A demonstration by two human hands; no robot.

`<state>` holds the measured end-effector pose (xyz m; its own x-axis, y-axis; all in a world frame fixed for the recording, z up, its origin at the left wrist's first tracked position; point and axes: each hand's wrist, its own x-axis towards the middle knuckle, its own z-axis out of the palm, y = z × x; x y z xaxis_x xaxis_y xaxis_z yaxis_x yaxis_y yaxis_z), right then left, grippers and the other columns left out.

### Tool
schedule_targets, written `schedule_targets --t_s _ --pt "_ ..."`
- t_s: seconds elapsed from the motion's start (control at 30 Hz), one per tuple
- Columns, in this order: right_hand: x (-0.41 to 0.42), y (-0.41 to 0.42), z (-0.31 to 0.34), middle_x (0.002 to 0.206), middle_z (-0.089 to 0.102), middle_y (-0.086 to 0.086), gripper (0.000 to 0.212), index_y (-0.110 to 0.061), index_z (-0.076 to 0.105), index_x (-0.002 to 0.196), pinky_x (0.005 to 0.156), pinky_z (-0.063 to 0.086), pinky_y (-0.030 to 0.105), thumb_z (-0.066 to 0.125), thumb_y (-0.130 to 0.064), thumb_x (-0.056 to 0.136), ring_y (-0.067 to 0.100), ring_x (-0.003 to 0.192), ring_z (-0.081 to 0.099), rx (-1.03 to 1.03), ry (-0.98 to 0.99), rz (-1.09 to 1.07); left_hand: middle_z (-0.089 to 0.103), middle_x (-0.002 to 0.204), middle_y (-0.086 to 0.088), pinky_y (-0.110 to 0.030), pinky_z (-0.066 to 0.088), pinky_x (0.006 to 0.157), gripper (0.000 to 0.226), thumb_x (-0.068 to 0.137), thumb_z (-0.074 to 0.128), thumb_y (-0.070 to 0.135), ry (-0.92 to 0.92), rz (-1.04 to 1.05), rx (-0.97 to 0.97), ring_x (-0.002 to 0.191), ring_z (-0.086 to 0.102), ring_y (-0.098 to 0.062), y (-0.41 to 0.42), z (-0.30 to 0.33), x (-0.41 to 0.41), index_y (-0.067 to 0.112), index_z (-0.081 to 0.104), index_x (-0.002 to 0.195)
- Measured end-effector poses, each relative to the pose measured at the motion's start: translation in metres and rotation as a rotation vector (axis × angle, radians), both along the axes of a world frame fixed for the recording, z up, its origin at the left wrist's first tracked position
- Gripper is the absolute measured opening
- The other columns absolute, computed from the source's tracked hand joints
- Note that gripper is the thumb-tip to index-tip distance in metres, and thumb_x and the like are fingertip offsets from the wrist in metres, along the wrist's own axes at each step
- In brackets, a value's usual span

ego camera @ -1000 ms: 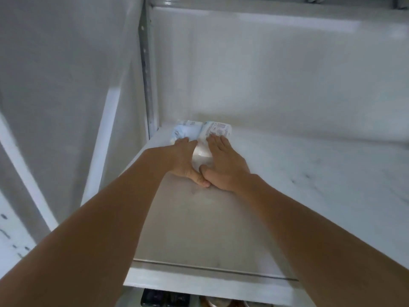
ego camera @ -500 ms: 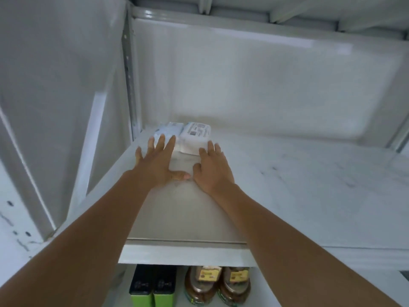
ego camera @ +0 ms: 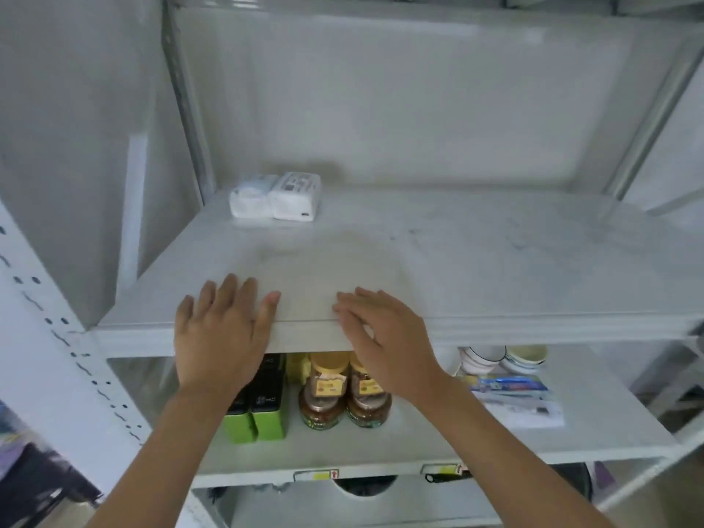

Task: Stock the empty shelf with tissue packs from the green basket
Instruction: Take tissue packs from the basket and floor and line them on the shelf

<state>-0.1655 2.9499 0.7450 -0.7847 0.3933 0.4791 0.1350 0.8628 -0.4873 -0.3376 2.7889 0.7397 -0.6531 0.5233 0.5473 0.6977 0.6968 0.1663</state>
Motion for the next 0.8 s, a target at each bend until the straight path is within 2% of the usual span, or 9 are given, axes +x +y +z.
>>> schedule_targets --t_s 0.07,0.1,0.2,0.27,0.4,0.5,0.57,0.63,0.8 --pt "0.039 -0.008 -0.043 0.169 0.038 -0.003 0.052 -0.024 0.052 0.152 0.131 0.015 0.042 0.047 -0.043 0.104 0.02 0.16 0.025 0.239 -0.023 0.032 0.057 0.147 -0.016 -0.062 0.031 0.116 0.067 0.107 0.019 0.056 0.045 0.029 0.039 0.141 0.045 -0.041 -0.008 -0.027 0.026 0.012 0.056 0.141" --pt "0.059 -0.011 -0.067 0.175 0.023 -0.004 0.061 -0.025 0.042 0.158 0.132 0.01 0.046 0.052 -0.045 0.102 0.023 0.164 0.013 0.221 -0.051 0.076 0.045 0.158 -0.017 -0.062 0.024 0.12 0.068 0.107 0.021 0.057 0.013 0.037 0.067 0.149 0.034 -0.042 -0.01 -0.039 0.039 0.013 0.046 0.151" --pt "0.116 -0.013 -0.137 0.175 -0.015 -0.018 0.086 -0.037 0.002 0.168 0.132 0.001 0.052 0.045 -0.067 0.1 0.013 0.162 -0.018 -0.112 -0.31 0.145 0.007 0.175 -0.016 -0.057 0.011 0.127 0.078 0.105 0.022 0.064 -0.086 0.014 0.025 0.161 0.006 -0.039 -0.011 -0.079 0.079 0.018 0.013 0.167" --pt "0.152 -0.007 -0.18 0.171 -0.027 -0.022 0.095 -0.038 -0.009 0.167 0.132 -0.004 0.052 0.03 -0.084 0.094 0.008 0.158 -0.029 -0.097 -0.486 0.108 0.001 0.176 -0.014 -0.058 0.01 0.128 0.081 0.103 0.019 0.069 -0.13 -0.042 -0.159 0.162 0.004 -0.036 -0.011 -0.115 0.113 0.023 0.01 0.168" --pt "0.219 0.009 -0.248 0.17 -0.031 -0.015 0.107 -0.036 -0.012 0.166 0.131 -0.009 0.052 0.015 -0.097 0.083 0.013 0.158 -0.031 -0.144 -0.701 0.026 0.018 0.173 -0.016 -0.064 0.026 0.123 0.086 0.099 0.017 0.075 -0.356 -0.139 -0.53 0.158 0.022 -0.041 -0.004 -0.193 0.193 0.022 0.028 0.165" --pt "0.27 0.02 -0.296 0.17 -0.031 -0.013 0.111 -0.038 -0.016 0.165 0.13 -0.014 0.05 0.01 -0.101 0.077 0.016 0.159 -0.028 -0.272 -0.773 -0.038 0.032 0.168 -0.02 -0.065 0.036 0.118 0.092 0.097 0.008 0.076 -0.449 -0.2 -0.686 0.152 0.036 -0.045 0.008 -0.246 0.241 0.018 0.043 0.159" --pt "0.3 0.025 -0.33 0.17 -0.029 -0.012 0.119 -0.033 -0.014 0.166 0.13 -0.013 0.049 0.009 -0.103 0.073 0.017 0.16 -0.025 -0.378 -0.812 -0.078 0.019 0.173 -0.015 -0.062 0.024 0.125 0.104 0.089 -0.015 0.08 -0.499 -0.243 -0.779 0.159 0.021 -0.04 0.019 -0.282 0.266 0.024 0.026 0.166" --pt "0.328 0.032 -0.365 0.169 -0.026 -0.013 0.127 -0.029 -0.01 0.168 0.131 -0.009 0.05 0.006 -0.105 0.067 0.018 0.161 -0.021 -0.44 -0.859 -0.119 0.004 0.176 -0.009 -0.057 0.011 0.129 0.107 0.081 -0.023 0.083 -0.56 -0.275 -0.837 0.162 0.004 -0.034 0.031 -0.32 0.289 0.03 0.011 0.168" --pt "0.377 0.04 -0.463 0.176 -0.012 -0.008 0.126 -0.034 -0.004 0.168 0.129 -0.008 0.05 0.015 -0.106 0.066 0.019 0.163 -0.015 -0.628 -0.971 -0.216 0.006 0.177 -0.006 -0.051 0.012 0.13 0.108 0.078 -0.027 0.082 -0.663 -0.301 -0.924 0.163 0.004 -0.03 0.043 -0.422 0.326 0.031 0.005 0.168"
